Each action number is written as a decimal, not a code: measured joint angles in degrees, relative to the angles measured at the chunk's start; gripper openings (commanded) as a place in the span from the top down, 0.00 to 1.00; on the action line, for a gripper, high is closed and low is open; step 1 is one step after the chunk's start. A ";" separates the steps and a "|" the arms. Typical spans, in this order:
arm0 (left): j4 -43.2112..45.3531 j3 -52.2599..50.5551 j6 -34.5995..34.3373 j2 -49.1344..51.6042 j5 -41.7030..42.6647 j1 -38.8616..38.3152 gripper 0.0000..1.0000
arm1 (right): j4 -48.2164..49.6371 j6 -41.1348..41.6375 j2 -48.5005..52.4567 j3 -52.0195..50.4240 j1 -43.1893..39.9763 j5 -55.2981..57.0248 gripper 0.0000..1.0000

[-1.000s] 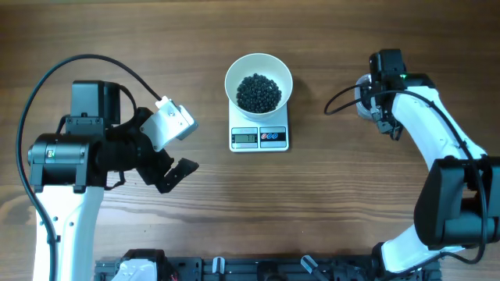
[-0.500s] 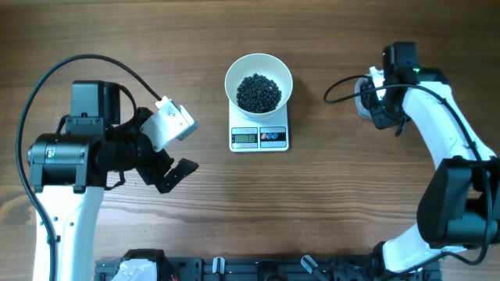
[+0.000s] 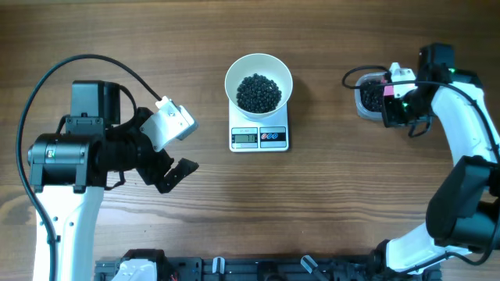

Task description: Scoop item into bowl and weigh 150g on scale

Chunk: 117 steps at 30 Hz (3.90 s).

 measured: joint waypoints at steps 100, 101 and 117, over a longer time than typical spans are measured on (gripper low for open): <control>-0.02 0.00 0.00 0.00 0.00 0.00 0.00 | 13.00 12.50 -1.88 0.37 27.74 -27.65 0.96; -0.02 0.00 0.00 0.00 0.00 0.00 0.00 | 13.55 12.79 -1.88 0.37 29.27 -23.98 0.96; -0.02 0.00 0.00 0.00 0.00 0.00 0.00 | 17.77 12.68 -1.88 0.37 38.07 3.82 0.95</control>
